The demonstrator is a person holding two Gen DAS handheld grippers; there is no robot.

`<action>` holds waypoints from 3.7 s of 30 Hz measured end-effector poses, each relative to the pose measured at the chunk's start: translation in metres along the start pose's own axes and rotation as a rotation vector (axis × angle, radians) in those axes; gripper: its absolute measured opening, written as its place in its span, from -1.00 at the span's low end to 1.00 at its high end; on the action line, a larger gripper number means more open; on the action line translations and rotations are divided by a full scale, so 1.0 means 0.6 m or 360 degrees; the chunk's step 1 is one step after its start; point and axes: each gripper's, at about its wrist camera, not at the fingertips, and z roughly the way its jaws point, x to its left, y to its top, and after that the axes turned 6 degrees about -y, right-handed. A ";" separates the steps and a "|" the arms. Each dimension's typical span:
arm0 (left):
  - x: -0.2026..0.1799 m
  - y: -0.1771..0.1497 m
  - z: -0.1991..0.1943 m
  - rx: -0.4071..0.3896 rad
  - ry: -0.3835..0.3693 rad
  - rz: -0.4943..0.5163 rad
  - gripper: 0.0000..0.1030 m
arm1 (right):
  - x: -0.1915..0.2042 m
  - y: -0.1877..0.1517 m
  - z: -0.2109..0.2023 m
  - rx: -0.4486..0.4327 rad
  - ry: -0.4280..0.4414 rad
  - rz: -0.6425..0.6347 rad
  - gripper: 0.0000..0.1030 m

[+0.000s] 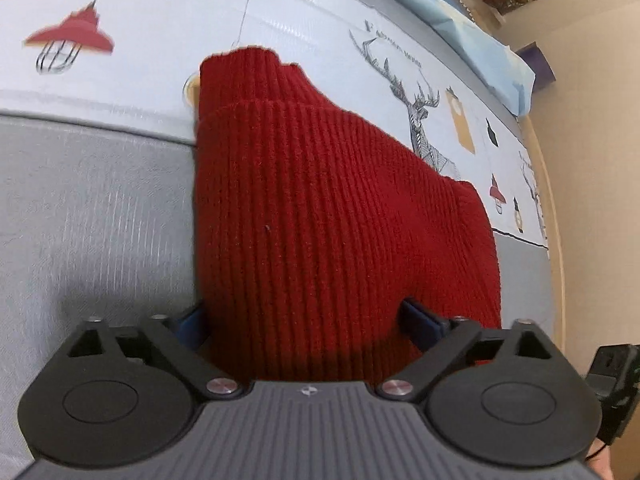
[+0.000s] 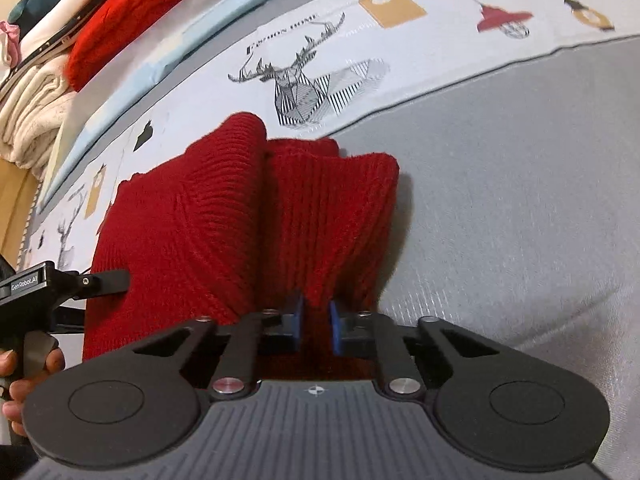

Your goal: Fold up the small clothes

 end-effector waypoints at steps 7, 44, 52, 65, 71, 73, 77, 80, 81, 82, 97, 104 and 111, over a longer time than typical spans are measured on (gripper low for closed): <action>-0.057 0.030 -0.078 -0.0255 0.0096 0.0289 0.16 | 0.059 0.042 0.012 -0.0160 0.0034 0.0049 -0.87; 0.007 0.083 -0.219 -0.0552 0.0462 0.0328 0.29 | 0.265 0.002 0.065 0.0091 0.0092 -0.0563 -0.48; 0.036 0.066 -0.159 -0.0200 0.0584 0.0386 0.62 | 0.242 -0.005 0.053 0.0160 0.0108 -0.0541 -0.61; 0.048 0.000 -0.140 0.0038 0.0669 0.0517 0.69 | 0.241 -0.016 0.049 0.0123 0.0003 -0.0568 -0.24; -0.015 -0.052 -0.210 -0.0247 0.0859 0.0772 0.69 | 0.250 -0.032 -0.042 -0.0310 -0.0206 -0.0631 0.12; -0.030 -0.068 -0.247 -0.0363 0.0864 0.0769 0.71 | 0.250 -0.040 -0.082 -0.0451 -0.0254 -0.0666 0.13; -0.055 -0.137 -0.328 -0.0689 0.0788 0.0722 0.75 | 0.243 -0.077 -0.170 -0.0693 -0.0239 -0.0634 0.23; -0.067 -0.212 -0.362 -0.0840 0.0731 0.0639 0.75 | 0.237 -0.126 -0.216 -0.0819 -0.0216 -0.0652 0.46; -0.067 -0.239 -0.369 -0.0870 0.0704 0.0589 0.75 | 0.235 -0.149 -0.228 -0.0844 -0.0213 -0.0665 0.47; -0.065 -0.259 -0.374 -0.0883 0.0677 0.0559 0.75 | 0.236 -0.168 -0.235 -0.0855 -0.0204 -0.0671 0.47; -0.063 -0.367 -0.304 -0.0874 0.0670 0.0391 0.75 | 0.269 -0.300 -0.203 -0.0777 -0.0164 -0.0758 0.47; -0.071 -0.363 -0.287 -0.0860 0.0670 0.0422 0.75 | 0.283 -0.301 -0.194 -0.0810 -0.0158 -0.0748 0.50; -0.073 -0.364 -0.282 -0.0878 0.0667 0.0466 0.75 | 0.297 -0.309 -0.188 -0.0817 -0.0157 -0.0804 0.53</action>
